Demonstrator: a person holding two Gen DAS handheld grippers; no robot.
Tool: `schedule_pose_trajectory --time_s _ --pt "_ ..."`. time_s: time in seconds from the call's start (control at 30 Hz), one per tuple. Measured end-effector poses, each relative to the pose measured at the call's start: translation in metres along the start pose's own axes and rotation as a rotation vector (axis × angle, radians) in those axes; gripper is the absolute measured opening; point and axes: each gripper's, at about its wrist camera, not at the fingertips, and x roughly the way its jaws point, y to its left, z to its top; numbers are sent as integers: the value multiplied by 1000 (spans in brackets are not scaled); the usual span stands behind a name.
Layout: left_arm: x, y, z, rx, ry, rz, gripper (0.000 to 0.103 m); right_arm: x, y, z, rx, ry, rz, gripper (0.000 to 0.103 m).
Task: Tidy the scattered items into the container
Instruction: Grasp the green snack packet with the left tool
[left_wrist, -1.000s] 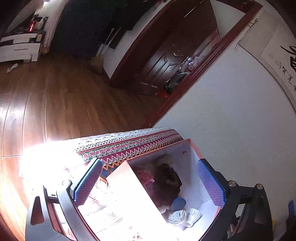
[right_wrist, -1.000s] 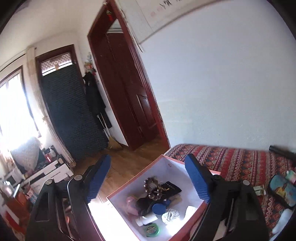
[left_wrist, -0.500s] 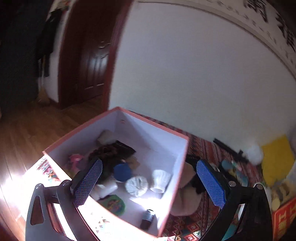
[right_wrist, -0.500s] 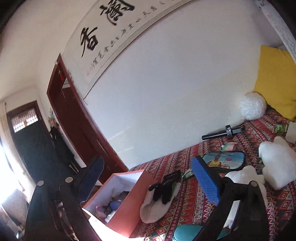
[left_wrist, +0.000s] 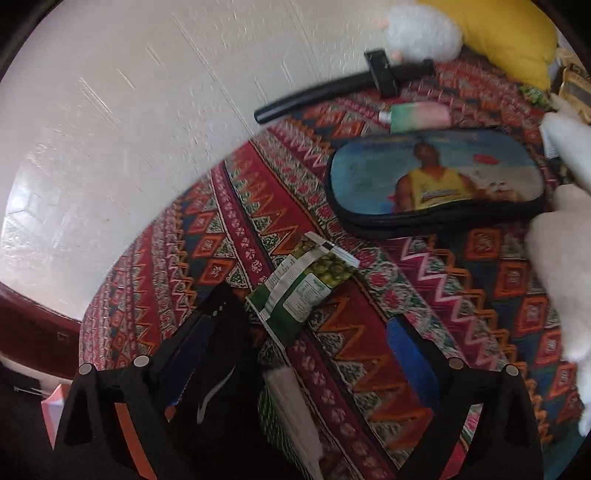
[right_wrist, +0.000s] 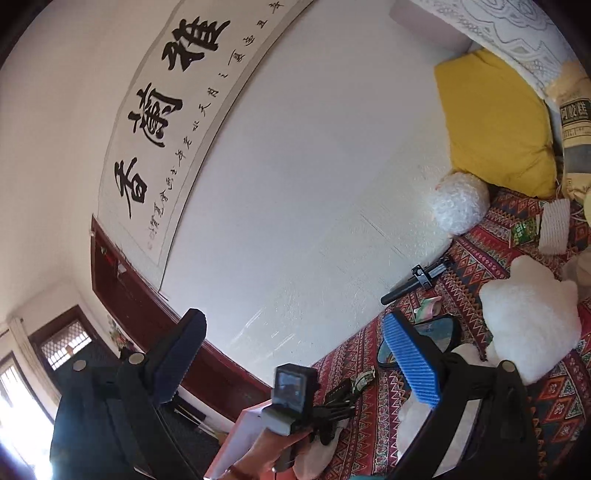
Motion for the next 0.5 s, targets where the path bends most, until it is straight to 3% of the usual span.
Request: schedule_pose_trajectory --time_s 0.1,0.13,0.17,0.2,0.23,0.33,0.4,0.5 --pt "44 6 11 -7 78 -31 97 1 -14 8 34 -18 -18 97" --pt "49 7 11 -24 69 -61 96 3 -18 10 41 -17 -26 97" --pt "49 14 13 -64 59 -133 73 5 -21 11 44 -13 -33 97" --pt "52 23 14 -141 82 -247 32 8 -24 11 49 -8 -38 97" --pt "50 29 15 -191 90 -277 29 11 -26 11 54 -1 -44 97" --pt "29 21 15 -151 105 -242 26 22 -28 7 53 37 -53 97" --pt "-7 24 11 -180 37 -248 26 27 -24 4 31 58 -59 97" --pt "-103 54 -20 -390 -152 -371 26 35 -11 -4 -36 97 -63 97"
